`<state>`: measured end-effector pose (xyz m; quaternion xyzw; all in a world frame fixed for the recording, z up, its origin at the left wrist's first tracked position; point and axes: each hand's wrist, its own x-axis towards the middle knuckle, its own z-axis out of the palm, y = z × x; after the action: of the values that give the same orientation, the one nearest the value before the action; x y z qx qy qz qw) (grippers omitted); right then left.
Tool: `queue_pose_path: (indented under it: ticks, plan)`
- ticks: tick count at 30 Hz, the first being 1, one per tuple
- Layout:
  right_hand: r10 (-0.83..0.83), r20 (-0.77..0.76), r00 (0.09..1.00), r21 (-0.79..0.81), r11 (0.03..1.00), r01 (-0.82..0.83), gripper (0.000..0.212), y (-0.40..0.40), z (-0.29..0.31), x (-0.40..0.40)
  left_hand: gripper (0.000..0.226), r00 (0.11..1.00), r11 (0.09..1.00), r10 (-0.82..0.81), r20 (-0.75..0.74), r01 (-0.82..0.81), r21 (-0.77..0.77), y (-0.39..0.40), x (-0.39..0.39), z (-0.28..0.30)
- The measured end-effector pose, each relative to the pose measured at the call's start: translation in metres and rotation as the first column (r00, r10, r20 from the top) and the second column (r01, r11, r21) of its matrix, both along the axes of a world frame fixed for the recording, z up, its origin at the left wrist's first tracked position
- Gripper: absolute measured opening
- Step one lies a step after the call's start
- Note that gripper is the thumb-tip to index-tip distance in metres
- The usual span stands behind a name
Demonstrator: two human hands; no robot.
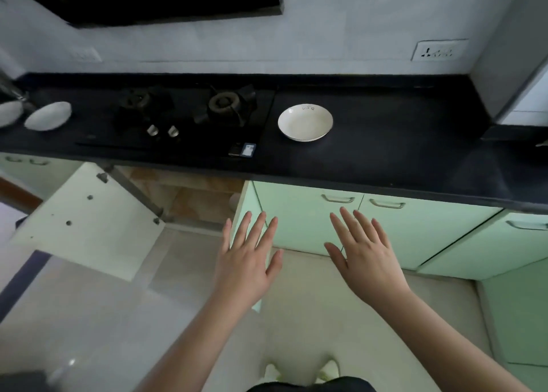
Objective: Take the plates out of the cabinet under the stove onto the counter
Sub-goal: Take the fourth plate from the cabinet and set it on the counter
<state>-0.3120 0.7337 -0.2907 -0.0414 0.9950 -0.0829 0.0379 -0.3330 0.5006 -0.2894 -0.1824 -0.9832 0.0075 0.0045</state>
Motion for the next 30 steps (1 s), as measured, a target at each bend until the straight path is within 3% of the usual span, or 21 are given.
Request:
queue_pose_path:
  ticks: [7, 13, 23, 30]
  plan:
    - [0.146, 0.000, 0.989, -0.038, 0.989, -0.146, 0.068, -0.073, 0.002, 0.022, 0.063, 0.982, 0.982, 0.189, 0.007, -0.189, -0.031, -0.078, 0.054, 0.002]
    - [0.227, -0.027, 0.973, -0.037, 0.973, -0.228, 0.068, -0.155, 0.006, 0.056, 0.068, 0.954, 0.954, 0.300, -0.019, -0.299, 0.038, -0.164, 0.116, -0.002]
    - [0.284, -0.055, 0.957, -0.027, 0.958, -0.286, 0.066, -0.275, 0.006, 0.129, 0.062, 0.900, 0.897, 0.432, 0.056, -0.435, 0.074, -0.305, 0.220, -0.008]
    - [0.356, -0.051, 0.933, 0.007, 0.935, -0.356, 0.062, -0.313, -0.002, 0.140, 0.063, 0.897, 0.895, 0.440, 0.034, -0.442, 0.065, -0.336, 0.228, -0.009]
